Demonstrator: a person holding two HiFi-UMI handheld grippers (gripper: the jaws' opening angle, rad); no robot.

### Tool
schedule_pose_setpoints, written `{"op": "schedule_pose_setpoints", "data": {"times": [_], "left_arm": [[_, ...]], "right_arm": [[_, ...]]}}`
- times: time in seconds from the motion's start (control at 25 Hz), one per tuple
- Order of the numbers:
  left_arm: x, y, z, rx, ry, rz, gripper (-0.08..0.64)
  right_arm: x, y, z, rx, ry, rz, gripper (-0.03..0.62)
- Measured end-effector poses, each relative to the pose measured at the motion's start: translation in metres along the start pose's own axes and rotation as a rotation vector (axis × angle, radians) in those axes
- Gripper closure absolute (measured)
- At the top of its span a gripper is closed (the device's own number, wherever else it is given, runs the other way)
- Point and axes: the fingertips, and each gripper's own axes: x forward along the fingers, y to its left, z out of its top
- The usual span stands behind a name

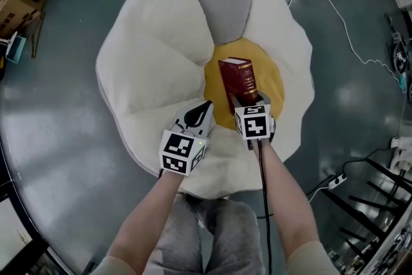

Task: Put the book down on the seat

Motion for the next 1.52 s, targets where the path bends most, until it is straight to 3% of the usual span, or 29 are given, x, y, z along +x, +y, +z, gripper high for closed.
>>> {"op": "schedule_pose_setpoints", "data": {"times": [0.32,0.56,0.68,1.0,1.12,1.28,1.52], "left_arm": [[-0.027,-0.009,0.011,0.020,0.030,-0.004,0.557],[-0.048,-0.019,0.035,0.032,0.036,0.001,0.557],[-0.061,-0.031,0.056,0.038,0.032,0.002,0.557],[-0.116,-0.074,0.144,0.020,-0.046,-0.029,0.557],[-0.137,-0.095,0.180,0.071,-0.060,-0.032,0.557],[-0.161,-0.127,0.233,0.156,-0.075,-0.062,0.557],[-0.207,-0.166,0.312,0.152,-0.094,-0.068,0.557]], "right_arm": [[-0.023,0.045,0.006,0.027,-0.037,0.150,0.280],[-0.062,0.070,-0.003,-0.038,-0.028,0.255,0.279],[-0.094,0.070,-0.001,0.000,-0.044,0.262,0.279],[-0.219,0.027,0.048,0.108,-0.210,0.071,0.281],[-0.273,0.016,0.070,0.127,-0.256,0.045,0.287],[-0.350,0.003,0.101,0.148,-0.324,0.003,0.350],[-0.472,-0.015,0.142,0.141,-0.473,-0.119,0.446]]}}
